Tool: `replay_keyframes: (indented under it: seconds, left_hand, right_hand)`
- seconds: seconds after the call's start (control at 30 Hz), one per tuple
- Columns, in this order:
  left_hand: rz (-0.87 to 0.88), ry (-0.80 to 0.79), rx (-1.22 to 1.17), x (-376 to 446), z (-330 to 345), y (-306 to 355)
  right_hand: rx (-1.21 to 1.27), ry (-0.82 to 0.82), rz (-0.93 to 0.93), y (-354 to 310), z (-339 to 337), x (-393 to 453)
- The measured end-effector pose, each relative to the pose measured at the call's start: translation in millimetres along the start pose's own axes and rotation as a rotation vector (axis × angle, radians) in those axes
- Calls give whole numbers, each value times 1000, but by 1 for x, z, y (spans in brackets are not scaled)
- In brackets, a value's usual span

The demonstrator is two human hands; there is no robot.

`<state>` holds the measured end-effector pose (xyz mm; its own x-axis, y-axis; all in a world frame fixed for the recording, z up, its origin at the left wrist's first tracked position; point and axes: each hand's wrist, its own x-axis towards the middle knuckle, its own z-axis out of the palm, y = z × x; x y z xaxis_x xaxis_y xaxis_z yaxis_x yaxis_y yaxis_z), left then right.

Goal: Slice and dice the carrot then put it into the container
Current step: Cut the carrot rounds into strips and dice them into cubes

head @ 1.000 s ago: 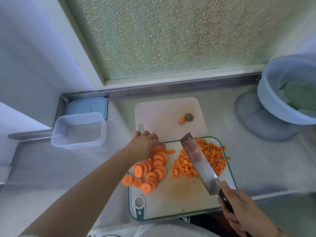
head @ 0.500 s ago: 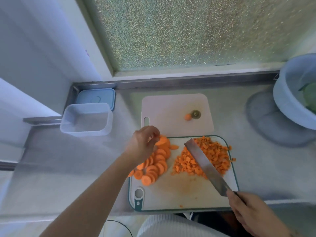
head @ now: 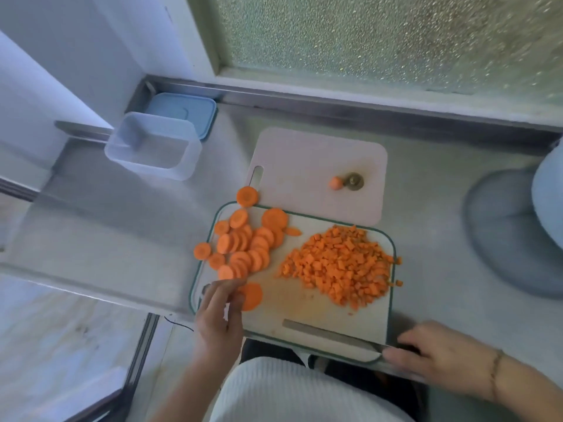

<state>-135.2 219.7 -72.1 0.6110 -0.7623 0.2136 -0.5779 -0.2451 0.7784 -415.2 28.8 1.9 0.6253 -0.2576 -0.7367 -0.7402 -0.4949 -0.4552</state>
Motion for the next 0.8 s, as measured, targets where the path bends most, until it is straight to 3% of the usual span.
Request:
replay_keyframes:
  seconds: [0.1,0.33,0.57,0.8]
  left_hand:
    - [-12,6,42,-7,1,0]
    - [7,-25,23,-10,0,-9]
    - [-95,150,74,-8,-11,-17]
    - [-114,172,50,-6,-15,-24]
  right_hand:
    - [-86,-49,-85,-9,-13,7]
    - [-92,-68,-57,10,-14,32]
    - [30,-110,-124,-2,4,42]
    - [46,-101,-93,-10,12,50]
